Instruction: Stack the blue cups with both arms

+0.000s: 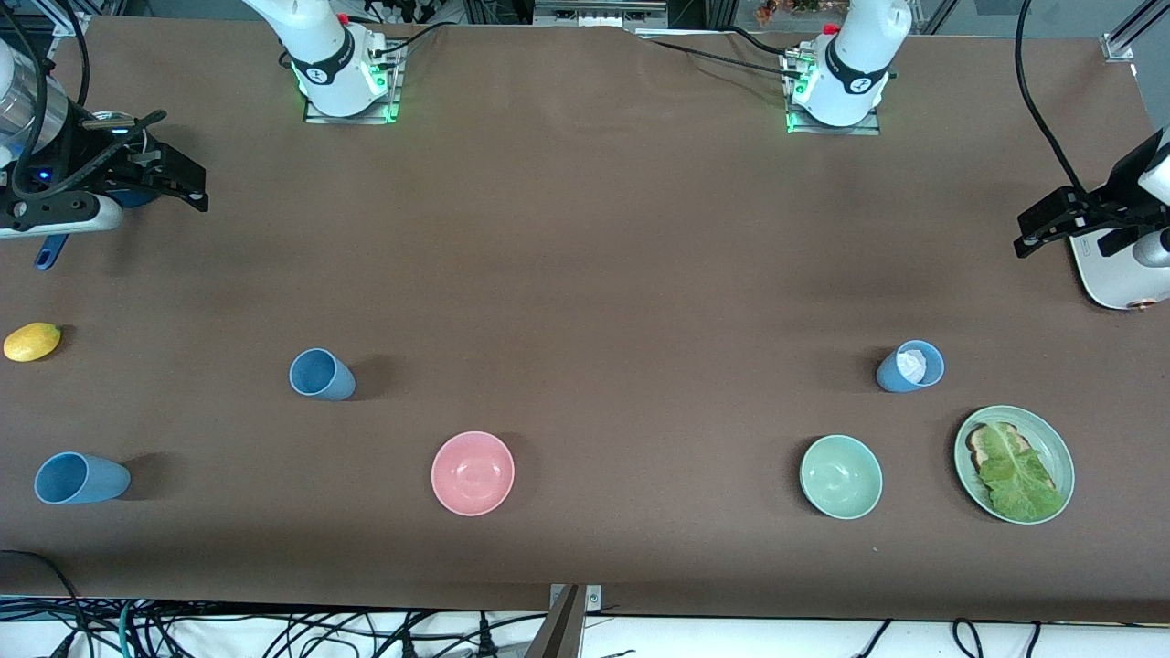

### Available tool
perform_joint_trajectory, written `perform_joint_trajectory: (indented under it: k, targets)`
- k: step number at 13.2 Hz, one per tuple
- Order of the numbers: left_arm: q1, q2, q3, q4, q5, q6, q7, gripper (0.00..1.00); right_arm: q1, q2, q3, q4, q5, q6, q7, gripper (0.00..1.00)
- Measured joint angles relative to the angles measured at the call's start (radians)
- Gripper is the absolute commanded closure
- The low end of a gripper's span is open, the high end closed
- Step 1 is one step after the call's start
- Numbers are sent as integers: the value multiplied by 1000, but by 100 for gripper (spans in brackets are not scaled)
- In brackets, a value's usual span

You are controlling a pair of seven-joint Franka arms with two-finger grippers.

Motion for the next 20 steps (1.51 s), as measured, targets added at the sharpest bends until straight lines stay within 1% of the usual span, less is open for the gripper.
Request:
perform_joint_trajectory:
  k: [5,15,17,20]
  targets:
    - [0,22,0,-1,0,37,0,0,0,0,1,0,0,0,0,0]
    - [1,187,1,-16,0,227,0,0,0,5,2,0,0,-1,-2,0]
    - [2,208,1,-43,0,281,0,0,0,25,1,-2,0,1,-3,0]
    - [3,220,1,-137,0,404,0,0,-2,88,-1,-3,0,58,-7,0]
